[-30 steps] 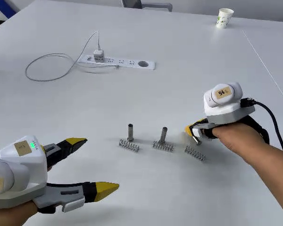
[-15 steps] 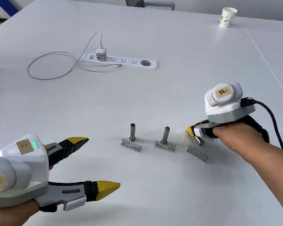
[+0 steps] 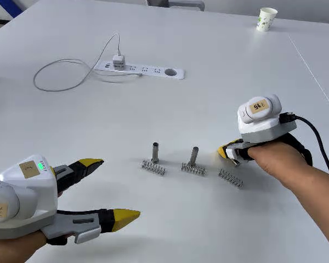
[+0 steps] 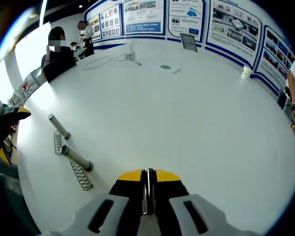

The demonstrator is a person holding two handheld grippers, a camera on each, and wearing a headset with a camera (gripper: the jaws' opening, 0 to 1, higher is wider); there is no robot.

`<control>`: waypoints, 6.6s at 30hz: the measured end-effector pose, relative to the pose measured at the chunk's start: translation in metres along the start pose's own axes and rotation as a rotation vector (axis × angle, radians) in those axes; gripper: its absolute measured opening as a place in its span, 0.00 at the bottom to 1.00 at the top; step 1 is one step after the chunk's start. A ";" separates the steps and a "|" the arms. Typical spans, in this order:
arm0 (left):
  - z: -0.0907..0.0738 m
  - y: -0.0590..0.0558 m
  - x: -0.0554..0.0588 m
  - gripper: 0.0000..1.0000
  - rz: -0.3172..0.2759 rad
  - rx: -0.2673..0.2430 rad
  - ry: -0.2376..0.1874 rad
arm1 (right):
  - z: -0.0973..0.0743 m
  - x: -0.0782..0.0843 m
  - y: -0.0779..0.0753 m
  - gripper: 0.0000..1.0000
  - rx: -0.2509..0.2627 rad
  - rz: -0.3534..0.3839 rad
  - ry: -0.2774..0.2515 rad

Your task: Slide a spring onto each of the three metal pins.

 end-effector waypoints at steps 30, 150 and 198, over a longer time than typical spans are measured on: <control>-0.001 -0.007 -0.004 0.79 0.015 0.011 -0.012 | -0.061 0.012 0.015 0.09 0.009 0.006 -0.154; 0.026 -0.032 -0.009 0.65 0.097 0.166 0.031 | -0.069 0.063 0.048 0.11 -0.296 -0.371 -0.137; 0.053 -0.070 -0.022 0.15 0.305 0.304 0.015 | -0.096 0.028 0.146 0.11 -0.588 -0.711 -0.062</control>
Point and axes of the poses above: the centre of the closed fingertips' face, and the gripper's own axes: z roughly forward along the fingers, y roughly to its left, x roughly out of its underside, the point moved 5 cm from there along -z, roughly backward along the fingers, and after that the axes turned 4 degrees about y, right-handed, at the moved point
